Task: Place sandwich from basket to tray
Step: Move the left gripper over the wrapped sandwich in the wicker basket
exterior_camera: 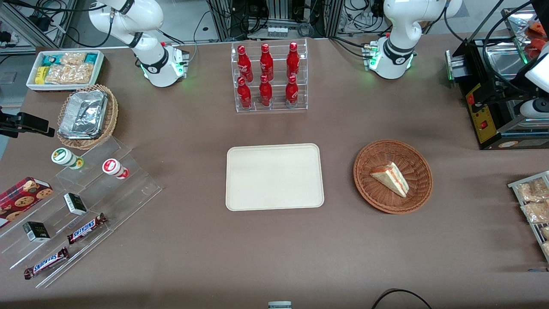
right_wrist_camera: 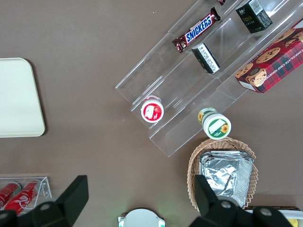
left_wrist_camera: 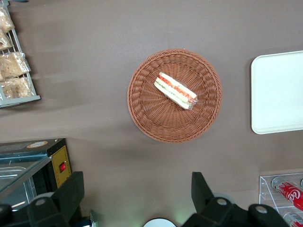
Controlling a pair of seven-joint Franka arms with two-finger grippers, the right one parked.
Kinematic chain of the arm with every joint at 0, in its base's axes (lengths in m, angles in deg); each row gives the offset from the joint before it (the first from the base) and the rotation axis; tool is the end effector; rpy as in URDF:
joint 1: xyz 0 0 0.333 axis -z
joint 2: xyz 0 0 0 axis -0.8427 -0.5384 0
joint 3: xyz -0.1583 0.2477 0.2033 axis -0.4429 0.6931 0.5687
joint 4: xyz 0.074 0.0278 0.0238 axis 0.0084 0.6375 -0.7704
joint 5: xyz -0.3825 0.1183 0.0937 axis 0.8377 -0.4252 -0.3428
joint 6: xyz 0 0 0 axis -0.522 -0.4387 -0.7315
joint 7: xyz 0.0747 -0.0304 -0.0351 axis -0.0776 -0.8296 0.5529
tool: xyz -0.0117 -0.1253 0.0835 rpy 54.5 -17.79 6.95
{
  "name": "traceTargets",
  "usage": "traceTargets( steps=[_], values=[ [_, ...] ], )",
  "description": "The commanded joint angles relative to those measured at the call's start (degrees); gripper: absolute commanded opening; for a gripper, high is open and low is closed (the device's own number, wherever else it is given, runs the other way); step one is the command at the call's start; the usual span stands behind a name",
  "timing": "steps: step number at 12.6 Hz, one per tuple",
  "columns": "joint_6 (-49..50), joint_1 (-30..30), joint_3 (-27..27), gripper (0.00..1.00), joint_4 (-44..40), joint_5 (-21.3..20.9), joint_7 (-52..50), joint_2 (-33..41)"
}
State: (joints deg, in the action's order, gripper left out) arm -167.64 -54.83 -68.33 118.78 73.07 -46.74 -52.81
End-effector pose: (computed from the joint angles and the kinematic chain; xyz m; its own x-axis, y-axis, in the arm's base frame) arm 0.5437 -0.0113 0.6521 0.9957 -0.0826 -0.0419 -0.0830 -0.9965 -0.0089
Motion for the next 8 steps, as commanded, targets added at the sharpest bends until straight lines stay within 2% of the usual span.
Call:
traceTargets(
  steps=[1, 5, 8],
  values=[
    [1.62, 0.66, 0.24, 1.0, 0.33, 0.0, -0.83, 0.63],
    [-1.43, 0.75, 0.24, 1.0, 2.08, -0.96, -1.36, -0.77],
    [-10.64, 1.18, -0.63, 1.0, 9.54, -1.05, -7.05, -0.86]
  ],
)
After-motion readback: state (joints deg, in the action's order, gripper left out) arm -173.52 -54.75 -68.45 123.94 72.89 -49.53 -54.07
